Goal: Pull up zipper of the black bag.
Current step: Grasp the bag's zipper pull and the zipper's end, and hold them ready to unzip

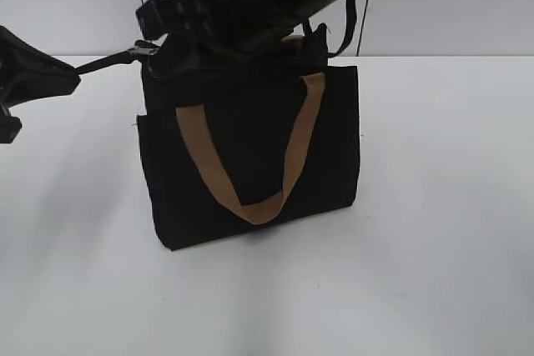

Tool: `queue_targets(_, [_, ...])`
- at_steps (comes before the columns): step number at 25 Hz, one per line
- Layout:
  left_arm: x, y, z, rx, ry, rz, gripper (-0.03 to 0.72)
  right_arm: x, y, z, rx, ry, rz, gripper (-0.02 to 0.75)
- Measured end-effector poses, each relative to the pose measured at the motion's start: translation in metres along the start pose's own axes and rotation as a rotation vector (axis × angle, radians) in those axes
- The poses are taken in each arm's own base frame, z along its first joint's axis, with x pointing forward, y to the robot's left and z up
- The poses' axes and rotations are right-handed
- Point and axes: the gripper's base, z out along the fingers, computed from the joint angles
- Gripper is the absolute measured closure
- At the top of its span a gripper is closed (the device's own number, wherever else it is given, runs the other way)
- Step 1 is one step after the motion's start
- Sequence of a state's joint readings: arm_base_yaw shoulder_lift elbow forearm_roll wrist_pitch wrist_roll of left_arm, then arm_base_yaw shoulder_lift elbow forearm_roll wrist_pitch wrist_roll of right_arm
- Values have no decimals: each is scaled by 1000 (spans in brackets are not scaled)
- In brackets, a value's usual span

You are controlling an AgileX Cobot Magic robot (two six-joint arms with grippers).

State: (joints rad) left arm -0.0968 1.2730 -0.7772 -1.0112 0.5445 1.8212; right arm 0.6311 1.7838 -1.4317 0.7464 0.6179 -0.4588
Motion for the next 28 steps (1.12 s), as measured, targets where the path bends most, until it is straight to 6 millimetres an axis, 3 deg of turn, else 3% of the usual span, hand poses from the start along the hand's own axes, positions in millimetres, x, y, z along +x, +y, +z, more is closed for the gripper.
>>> queue_targets(13, [2, 3, 0, -25, 17, 14, 662, -4, 14, -2, -212, -11, 359, 735])
queue_targets(20, [2, 2, 0, -19, 16, 14, 662, -2, -1, -4, -146, 5, 326, 735])
queue_targets(28, [2, 2, 0, -17, 19, 17, 662, 8, -15, 16, -94, 67, 283, 735])
